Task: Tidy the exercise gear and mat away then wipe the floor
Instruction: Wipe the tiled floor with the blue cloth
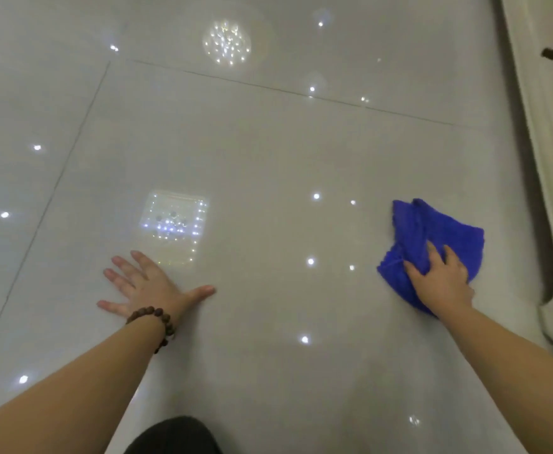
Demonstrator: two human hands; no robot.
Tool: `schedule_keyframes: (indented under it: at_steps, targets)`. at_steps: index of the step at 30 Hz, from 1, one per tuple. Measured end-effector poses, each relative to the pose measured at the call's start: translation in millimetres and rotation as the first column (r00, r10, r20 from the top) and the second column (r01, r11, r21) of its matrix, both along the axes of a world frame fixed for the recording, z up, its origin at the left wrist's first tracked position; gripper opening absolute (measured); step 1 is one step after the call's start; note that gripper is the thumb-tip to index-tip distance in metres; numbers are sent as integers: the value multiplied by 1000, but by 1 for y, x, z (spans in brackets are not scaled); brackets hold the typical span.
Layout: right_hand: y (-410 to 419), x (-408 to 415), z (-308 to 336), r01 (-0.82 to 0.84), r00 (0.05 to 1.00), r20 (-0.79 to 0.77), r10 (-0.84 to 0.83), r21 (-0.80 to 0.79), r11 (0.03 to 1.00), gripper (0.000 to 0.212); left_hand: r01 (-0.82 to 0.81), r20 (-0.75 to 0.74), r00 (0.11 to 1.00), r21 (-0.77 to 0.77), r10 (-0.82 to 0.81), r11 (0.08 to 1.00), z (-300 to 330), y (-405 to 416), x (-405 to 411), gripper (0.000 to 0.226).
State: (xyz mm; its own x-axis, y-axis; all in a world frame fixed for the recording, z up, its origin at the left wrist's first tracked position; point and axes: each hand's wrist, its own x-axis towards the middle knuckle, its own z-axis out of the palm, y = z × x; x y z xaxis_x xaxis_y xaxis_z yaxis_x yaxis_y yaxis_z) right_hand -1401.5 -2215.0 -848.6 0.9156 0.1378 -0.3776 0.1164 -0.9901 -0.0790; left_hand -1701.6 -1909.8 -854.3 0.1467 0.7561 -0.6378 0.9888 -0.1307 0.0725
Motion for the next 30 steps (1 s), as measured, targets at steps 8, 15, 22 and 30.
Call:
schedule_keyframes:
  at_steps: [8,15,22,30]
  targets:
    - [18,-95,-12,-606,795,50,605,17,795,68,331,88,942,-69,-324,941,10,-181,77,152]
    - [-116,-5,-22,-106,990,102,102,37,994,70,352,-50,930,-162,-364,922,-2,-205,89,161]
    - [-112,-61,-28,-191,963,207,171,82,978,65,353,-69,928,-156,-367,923,-6,-207,91,163]
    - [-72,-72,-45,-601,783,272,559,98,794,63,364,-17,930,-80,-367,928,-6,-210,87,157]
